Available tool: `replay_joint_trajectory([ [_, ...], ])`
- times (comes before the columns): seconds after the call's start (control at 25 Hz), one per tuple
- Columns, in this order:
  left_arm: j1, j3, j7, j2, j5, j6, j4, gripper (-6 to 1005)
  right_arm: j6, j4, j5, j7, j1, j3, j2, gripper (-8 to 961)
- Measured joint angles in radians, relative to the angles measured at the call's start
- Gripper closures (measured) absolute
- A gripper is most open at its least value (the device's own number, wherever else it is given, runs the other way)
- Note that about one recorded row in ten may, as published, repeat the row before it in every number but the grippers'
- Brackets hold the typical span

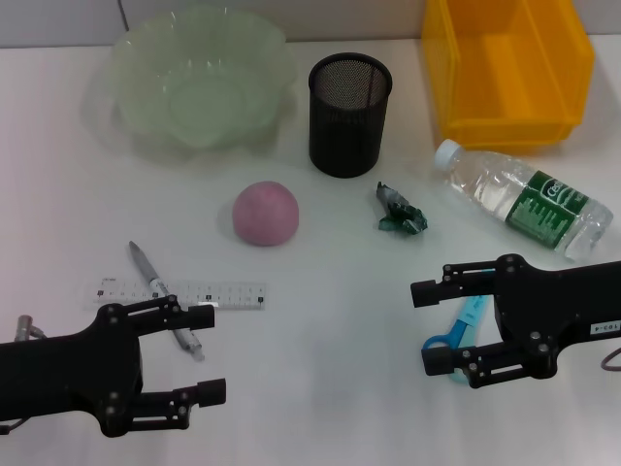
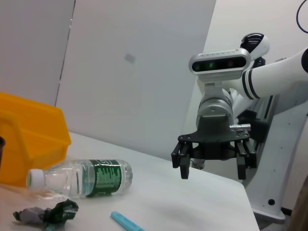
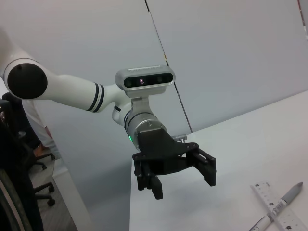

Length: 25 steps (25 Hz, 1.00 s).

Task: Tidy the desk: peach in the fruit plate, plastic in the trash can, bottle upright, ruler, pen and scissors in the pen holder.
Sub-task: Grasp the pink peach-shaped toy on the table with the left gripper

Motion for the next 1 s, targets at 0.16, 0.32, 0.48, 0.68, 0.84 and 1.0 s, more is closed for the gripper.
replay_joint_trajectory([
  [0.16, -0.001, -0.005, 0.0, -0.001, 0.0, 0.0, 0.0, 204, 0.0, 0.0, 0.0, -0.003, 0.002, 0.0, 0.0, 212],
  [0.32, -0.002, -0.007, 0.0, -0.001, 0.001, -0.001, 0.0, 204, 0.001, 0.0, 0.001, -0.008, 0.002, 0.0, 0.0, 212],
  [0.48, -0.005, -0.017, 0.0, -0.004, 0.002, 0.001, 0.0, 204, 0.001, 0.012, 0.009, -0.022, 0.0, 0.0, 0.0, 212],
  [0.68, -0.01, -0.028, 0.0, -0.011, 0.002, -0.006, 0.003, 203, 0.003, 0.051, 0.038, -0.066, -0.011, 0.005, -0.003, 212],
  [0.84, -0.02, -0.072, -0.003, -0.023, -0.001, -0.002, 0.006, 203, 0.013, 0.1, 0.055, -0.118, -0.031, 0.014, -0.003, 212],
  [1.0, -0.047, -0.16, -0.084, -0.067, -0.003, -0.014, 0.049, 203, 0.043, 0.159, 0.134, -0.209, -0.096, 0.014, -0.004, 212],
])
